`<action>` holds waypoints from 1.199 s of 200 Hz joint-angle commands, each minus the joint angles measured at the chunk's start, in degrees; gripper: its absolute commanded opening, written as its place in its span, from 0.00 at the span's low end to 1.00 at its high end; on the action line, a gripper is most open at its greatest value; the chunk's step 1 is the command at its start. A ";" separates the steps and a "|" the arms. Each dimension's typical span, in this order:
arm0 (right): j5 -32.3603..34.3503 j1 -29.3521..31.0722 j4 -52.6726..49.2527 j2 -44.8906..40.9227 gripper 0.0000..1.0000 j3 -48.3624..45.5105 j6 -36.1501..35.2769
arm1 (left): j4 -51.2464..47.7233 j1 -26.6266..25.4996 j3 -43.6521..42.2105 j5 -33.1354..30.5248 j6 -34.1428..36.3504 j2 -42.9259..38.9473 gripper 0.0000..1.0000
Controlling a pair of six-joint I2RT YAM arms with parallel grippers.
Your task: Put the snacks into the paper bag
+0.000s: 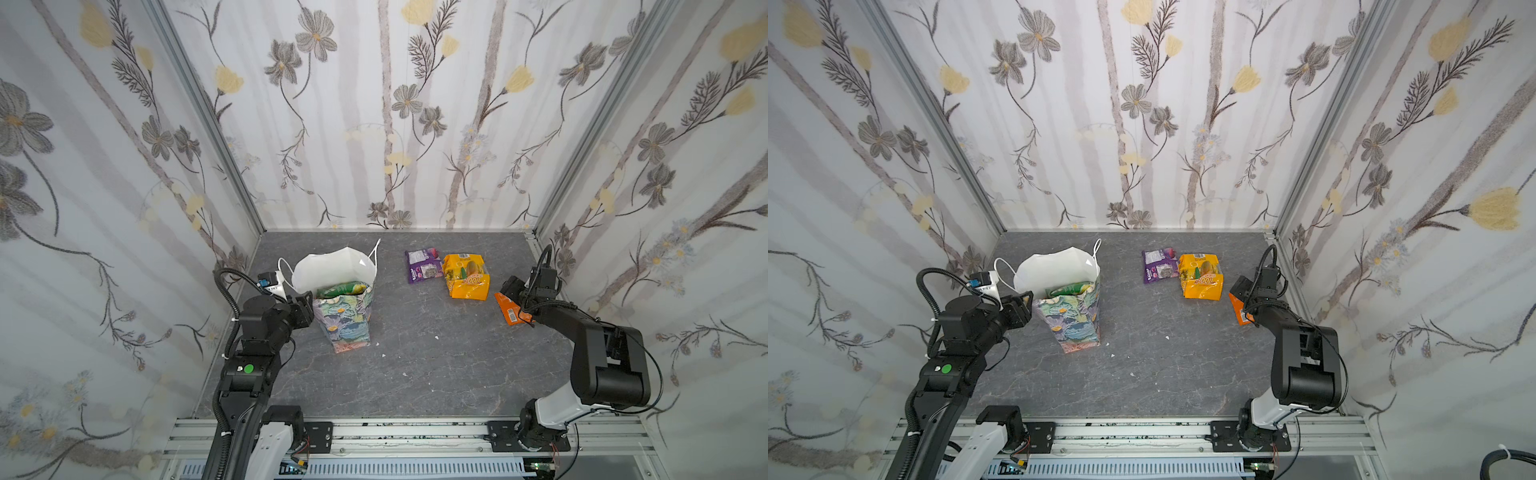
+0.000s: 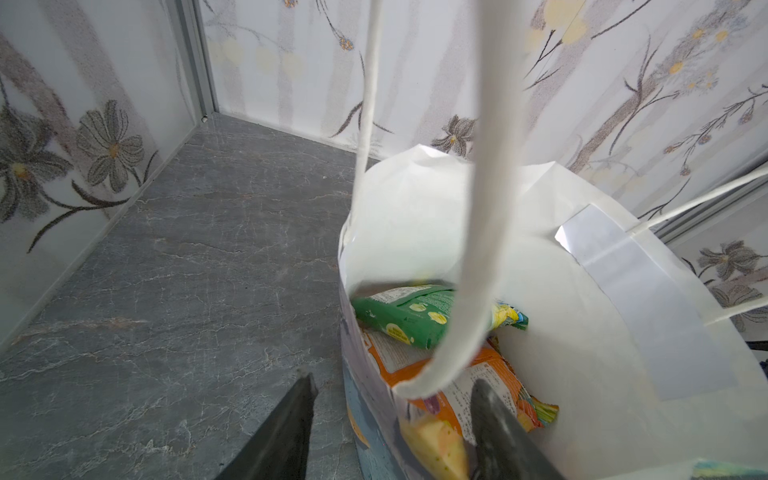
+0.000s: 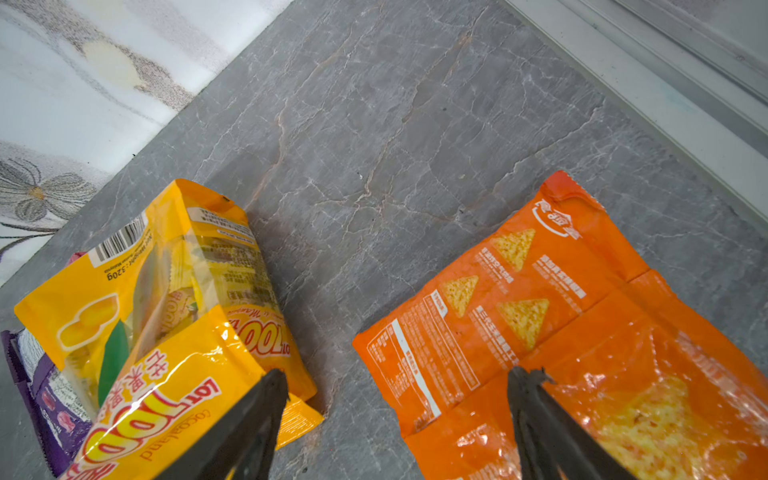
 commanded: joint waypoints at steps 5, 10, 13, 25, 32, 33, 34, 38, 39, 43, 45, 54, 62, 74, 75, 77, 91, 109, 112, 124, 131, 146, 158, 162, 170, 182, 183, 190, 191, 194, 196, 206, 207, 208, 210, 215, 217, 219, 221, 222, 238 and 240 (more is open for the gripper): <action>1.21 -0.26 1.08 2.51 0.83 1.43 -1.44 | 0.77 0.01 -0.07 -0.01 0.58 -0.12 0.60; 1.97 -0.22 0.31 3.07 0.82 2.11 -2.18 | 0.81 0.02 -0.06 0.11 0.58 -0.12 0.60; 2.53 -0.19 -0.30 3.34 0.82 2.59 -2.69 | 0.84 0.04 -0.09 0.10 0.56 -0.12 0.60; 5.05 0.28 -2.98 4.31 0.81 4.27 -4.59 | 0.85 -0.03 -0.09 0.18 0.58 -0.04 0.60; 6.59 0.66 -4.11 4.57 0.81 4.91 -5.58 | 0.86 0.04 -0.11 0.33 0.58 0.05 0.60; 6.80 0.72 -4.22 4.57 0.81 4.95 -5.72 | 0.86 0.03 -0.10 0.30 0.58 0.05 0.60; 7.03 0.75 -4.36 4.66 0.81 4.98 -5.83 | 0.86 0.02 -0.15 0.29 0.58 0.05 0.60; 8.11 1.09 -4.81 4.76 0.81 5.28 -6.32 | 0.89 0.02 -0.19 0.35 0.58 0.05 0.60; 8.35 1.11 -4.92 4.80 0.81 5.32 -6.39 | 0.92 0.02 -0.23 0.36 0.53 0.10 0.60; 9.40 1.44 -5.25 4.84 0.81 5.43 -6.93 | 0.90 -0.03 -0.23 0.36 0.55 0.14 0.60; 9.80 1.59 -5.50 4.88 0.81 5.57 -7.09 | 0.83 0.01 -0.20 0.31 0.57 0.14 0.60; 11.21 1.91 -6.16 5.09 0.81 5.87 -7.82 | 0.78 0.02 -0.11 0.27 0.58 0.25 0.60; 11.86 2.01 -6.40 5.30 0.81 5.96 -8.15 | 0.81 0.02 -0.10 0.35 0.57 0.26 0.60; 12.03 1.93 -6.26 5.82 0.82 6.05 -8.27 | 0.82 0.02 -0.10 0.27 0.58 0.23 0.60; 12.02 1.93 -6.26 5.86 0.82 6.05 -8.29 | 0.84 0.02 -0.10 0.32 0.58 0.23 0.60; 12.02 1.93 -6.28 5.97 0.82 6.12 -8.31 | 0.86 0.04 -0.08 0.35 0.58 0.23 0.60; 11.93 1.93 -6.49 7.02 0.82 6.53 -8.43 | 0.79 0.02 -0.10 0.27 0.58 0.14 0.60; 11.93 1.93 -6.44 8.62 0.82 6.84 -8.62 | 0.77 0.02 -0.09 0.21 0.56 0.05 0.60; 11.93 1.94 -6.48 8.95 0.82 6.92 -8.70 | 0.75 0.00 -0.10 0.19 0.57 0.01 0.60; 11.51 1.93 -6.73 9.73 0.82 7.19 -8.60 | 0.78 0.02 -0.13 0.12 0.58 -0.12 0.60; 11.20 1.93 -6.93 10.07 0.82 7.34 -8.67 | 0.77 0.00 -0.11 0.16 0.58 -0.25 0.60; 10.93 1.93 -7.53 10.08 0.82 7.38 -8.78 | 0.86 0.02 -0.10 0.11 0.58 -0.30 0.60; 9.91 1.93 -7.97 9.55 0.82 7.08 -8.72 | 0.86 0.04 -0.19 0.18 0.58 -0.30 0.60; 9.59 1.86 -8.06 9.30 0.82 6.90 -8.67 | 0.86 0.00 -0.23 0.18 0.58 -0.30 0.60; 9.03 1.93 -8.04 8.74 0.82 6.53 -8.59 | 0.86 0.02 -0.19 0.19 0.58 -0.30 0.60; 7.60 1.93 -8.14 8.05 0.82 6.08 -8.35 | 0.86 0.00 -0.17 0.30 0.58 -0.30 0.60; 7.48 1.93 -8.17 8.03 0.82 6.06 -8.33 | 0.86 0.01 -0.18 0.28 0.58 -0.30 0.60; 6.65 1.93 -8.68 7.79 0.82 6.05 -8.15 | 0.86 0.00 -0.20 0.36 0.58 -0.30 0.60; 6.56 1.93 -8.74 7.77 0.82 6.05 -8.15 | 0.86 0.01 -0.19 0.36 0.58 -0.30 0.60; 6.06 1.93 -8.82 7.72 0.82 5.99 -8.07 | 0.86 0.02 -0.19 0.36 0.58 -0.30 0.60; 5.58 1.93 -8.88 7.67 0.82 5.97 -8.01 | 0.86 0.02 -0.21 0.38 0.58 -0.32 0.60; 3.12 1.93 -8.83 7.26 0.82 5.55 -7.71 | 0.86 0.01 -0.19 0.36 0.58 -0.30 0.60; 2.91 1.93 -8.86 7.19 0.82 5.50 -7.66 | 0.86 0.02 -0.19 0.36 0.58 -0.30 0.60; 2.72 1.93 -8.88 7.12 0.82 5.42 -7.63 | 0.86 -0.03 -0.19 0.36 0.58 -0.30 0.60; 2.42 1.93 -8.89 7.01 0.82 5.37 -7.60 | 0.86 0.01 -0.10 0.42 0.60 -0.30 0.60; 1.41 1.93 -8.94 6.81 0.82 4.99 -7.30 | 0.85 0.01 -0.22 0.38 0.66 -0.39 0.60; 0.97 1.93 -8.91 6.67 0.82 4.89 -7.16 | 0.86 0.02 -0.20 0.39 0.67 -0.39 0.60; 0.47 1.93 -8.90 6.51 0.82 4.73 -7.04 | 0.86 0.02 -0.19 0.39 0.67 -0.39 0.60; -0.03 1.93 -8.88 6.36 0.82 4.56 -6.85 | 0.86 0.02 -0.19 0.41 0.67 -0.39 0.60; -0.29 1.93 -8.89 6.30 0.82 4.51 -6.79 | 0.82 0.02 -0.14 0.43 0.67 -0.39 0.60; -4.07 2.00 -8.10 4.52 0.81 2.31 -5.56 | 0.81 0.02 -0.17 0.45 0.65 -0.56 0.60; -4.53 2.01 -7.97 4.28 0.81 2.00 -5.52 | 0.85 0.02 -0.25 0.45 0.66 -0.58 0.60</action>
